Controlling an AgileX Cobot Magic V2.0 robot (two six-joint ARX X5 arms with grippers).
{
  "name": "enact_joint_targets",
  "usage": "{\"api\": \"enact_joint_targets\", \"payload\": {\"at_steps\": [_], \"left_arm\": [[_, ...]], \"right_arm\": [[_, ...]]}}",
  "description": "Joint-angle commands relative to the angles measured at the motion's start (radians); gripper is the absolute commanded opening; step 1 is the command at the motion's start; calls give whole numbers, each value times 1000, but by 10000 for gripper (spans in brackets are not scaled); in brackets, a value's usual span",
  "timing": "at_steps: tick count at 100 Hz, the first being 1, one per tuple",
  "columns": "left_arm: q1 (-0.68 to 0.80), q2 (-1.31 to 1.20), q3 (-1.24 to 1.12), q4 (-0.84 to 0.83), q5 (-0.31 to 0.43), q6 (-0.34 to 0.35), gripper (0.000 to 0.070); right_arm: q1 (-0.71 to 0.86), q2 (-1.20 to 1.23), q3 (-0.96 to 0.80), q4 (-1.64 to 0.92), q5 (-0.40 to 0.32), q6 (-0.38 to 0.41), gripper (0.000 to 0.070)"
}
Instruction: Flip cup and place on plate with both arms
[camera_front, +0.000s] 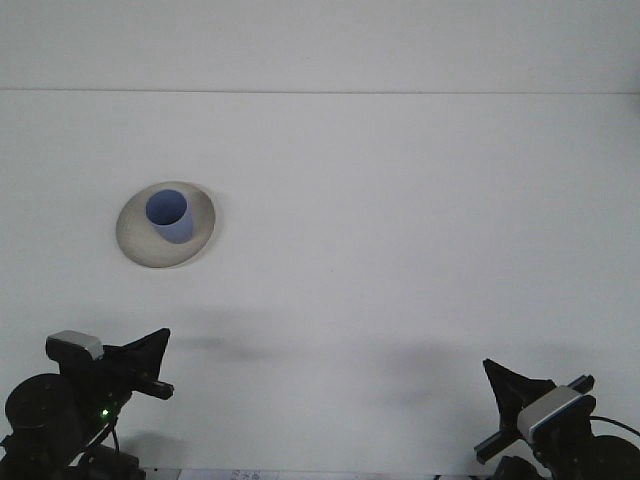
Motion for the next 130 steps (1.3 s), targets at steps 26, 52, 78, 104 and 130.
{"api": "enact_joint_targets", "payload": {"at_steps": [26,52,78,104,130], "left_arm": [[143,-202,-394,432,-198,384,15],[226,-301,-642,608,-318,374,15],[227,-315,-690,620,-316,364,15],[226,-315,-690,620,-316,358,15],[226,-315,-690,621,-316,358,15]], "right_arm": [[8,3,5,10,1,9,7],[8,3,5,10,1,9,7],[8,3,5,10,1,9,7],[8,3,5,10,1,9,7],[8,3,5,10,1,9,7]]}}
